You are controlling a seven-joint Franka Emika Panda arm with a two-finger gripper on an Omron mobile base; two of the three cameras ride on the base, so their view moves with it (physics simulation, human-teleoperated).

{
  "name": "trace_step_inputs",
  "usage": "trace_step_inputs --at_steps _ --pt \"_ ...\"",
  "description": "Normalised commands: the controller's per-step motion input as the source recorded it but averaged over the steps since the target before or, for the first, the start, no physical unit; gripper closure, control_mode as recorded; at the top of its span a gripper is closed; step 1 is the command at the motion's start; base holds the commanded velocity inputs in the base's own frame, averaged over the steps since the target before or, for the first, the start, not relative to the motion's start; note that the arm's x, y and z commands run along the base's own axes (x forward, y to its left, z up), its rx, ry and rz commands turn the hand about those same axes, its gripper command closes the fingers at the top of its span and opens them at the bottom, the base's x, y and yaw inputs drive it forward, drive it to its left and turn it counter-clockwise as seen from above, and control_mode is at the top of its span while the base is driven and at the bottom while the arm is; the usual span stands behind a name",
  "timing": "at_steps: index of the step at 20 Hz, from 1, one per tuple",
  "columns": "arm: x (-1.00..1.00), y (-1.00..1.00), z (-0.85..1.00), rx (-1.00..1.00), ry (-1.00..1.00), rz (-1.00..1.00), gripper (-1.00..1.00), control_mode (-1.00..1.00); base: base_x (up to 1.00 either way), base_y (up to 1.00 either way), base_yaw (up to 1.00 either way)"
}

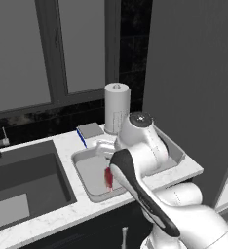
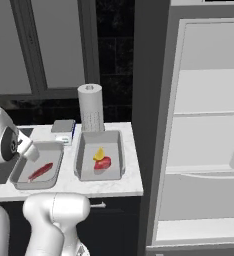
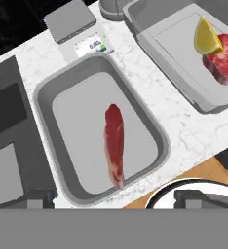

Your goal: Place one lemon wedge and one steak in each tupperware on the nearby counter, to pack two identical lunches.

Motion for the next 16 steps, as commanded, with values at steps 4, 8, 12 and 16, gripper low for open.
trace_step_inputs --at_steps 4,8,12,16 --pt "-1.00 -0.01 0.03 0.12 0.02 0.00 -1.00 -1.00 0.00 0.00 0.00" --pt "-0.75 -0.30 0.00 0.10 0.00 0.02 -1.00 1.00 -0.25 -0.24 0.01" --pt "0.00 0.00 0.00 0.00 0.00 0.00 -1.00 1.00 -1.00 -1.00 -0.04" --pt "0.00 0.00 0.00 0.00 0.00 0.00 -1.00 1.00 -0.91 -1.00 -0.34"
